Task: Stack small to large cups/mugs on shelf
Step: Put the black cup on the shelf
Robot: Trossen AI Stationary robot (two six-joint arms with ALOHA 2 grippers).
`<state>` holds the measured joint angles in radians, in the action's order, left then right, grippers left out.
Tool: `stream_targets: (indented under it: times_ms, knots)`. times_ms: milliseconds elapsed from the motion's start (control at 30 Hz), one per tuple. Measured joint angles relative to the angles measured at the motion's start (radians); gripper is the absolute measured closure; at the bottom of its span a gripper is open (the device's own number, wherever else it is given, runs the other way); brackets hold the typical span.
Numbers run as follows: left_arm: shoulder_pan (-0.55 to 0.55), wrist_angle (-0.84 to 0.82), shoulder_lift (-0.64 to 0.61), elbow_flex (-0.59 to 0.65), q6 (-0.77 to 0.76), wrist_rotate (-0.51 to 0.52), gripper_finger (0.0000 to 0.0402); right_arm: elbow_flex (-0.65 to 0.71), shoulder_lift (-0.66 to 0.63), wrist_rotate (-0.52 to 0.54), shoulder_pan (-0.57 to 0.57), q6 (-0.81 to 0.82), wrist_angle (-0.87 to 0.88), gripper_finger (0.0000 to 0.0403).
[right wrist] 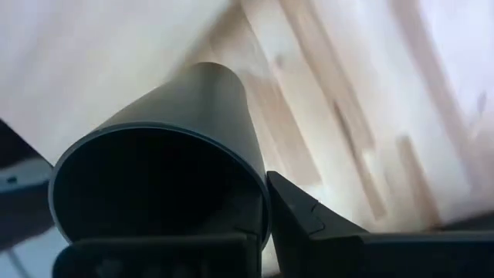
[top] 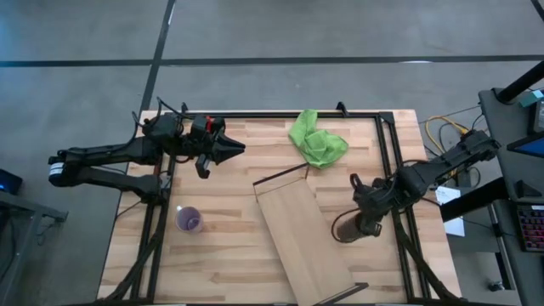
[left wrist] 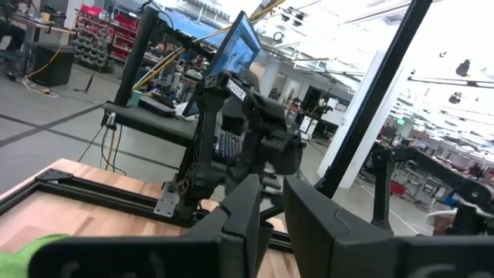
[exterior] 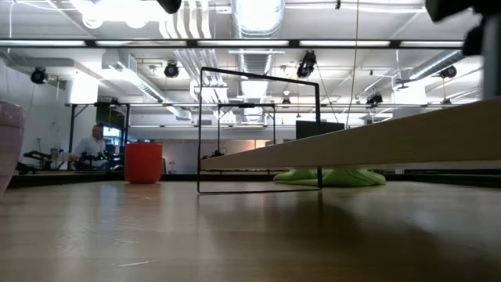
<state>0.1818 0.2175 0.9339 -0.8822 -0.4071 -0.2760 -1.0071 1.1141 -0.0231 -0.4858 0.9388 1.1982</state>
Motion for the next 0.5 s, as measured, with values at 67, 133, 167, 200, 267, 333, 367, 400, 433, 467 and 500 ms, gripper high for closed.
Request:
stream_targets:
  times_ms: [67,133,167,200,267,333,367,400,433,467,500]
  knots:
    - [0.000,0.000,0.000,0.001,-0.004,0.000,0.0355,-0.055,0.000,0.042,0.000,-0.022,0.001,0.0394]
    - [0.000,0.000,0.000,0.002,-0.005,0.000,0.0355,-0.114,0.000,0.078,0.000,-0.049,0.002,0.0394]
    - [0.000,0.000,0.001,0.002,-0.005,0.000,0.0355,-0.143,0.000,0.085,0.000,-0.066,0.002,0.0394]
    - [0.000,0.000,0.001,0.002,-0.005,0.000,0.0355,-0.174,0.000,0.088,0.000,-0.080,0.002,0.0394]
    - [0.000,0.000,0.001,0.002,-0.005,0.000,0.0355,-0.230,0.000,0.088,0.000,-0.098,-0.002,0.0394]
    - [0.000,0.000,0.003,0.000,-0.005,0.000,0.0355,-0.281,0.016,0.088,0.000,-0.115,0.004,0.0394]
    - [0.000,0.001,0.003,0.000,-0.005,0.000,0.0355,-0.306,0.029,0.087,-0.001,-0.127,0.010,0.0394]
    - [0.000,0.000,0.003,0.001,-0.005,0.000,0.0355,-0.330,0.047,0.087,-0.004,-0.136,0.024,0.0394]
    - [0.000,0.001,0.003,0.002,-0.005,0.000,0.0355,-0.355,0.071,0.087,-0.005,-0.142,0.046,0.0394]
    - [0.000,0.001,0.002,0.004,-0.005,0.000,0.0355,-0.384,0.098,0.087,-0.005,-0.156,0.073,0.0394]
    - [0.000,0.000,0.002,0.004,-0.005,0.000,0.0355,-0.414,0.128,0.087,-0.005,-0.178,0.098,0.0394]
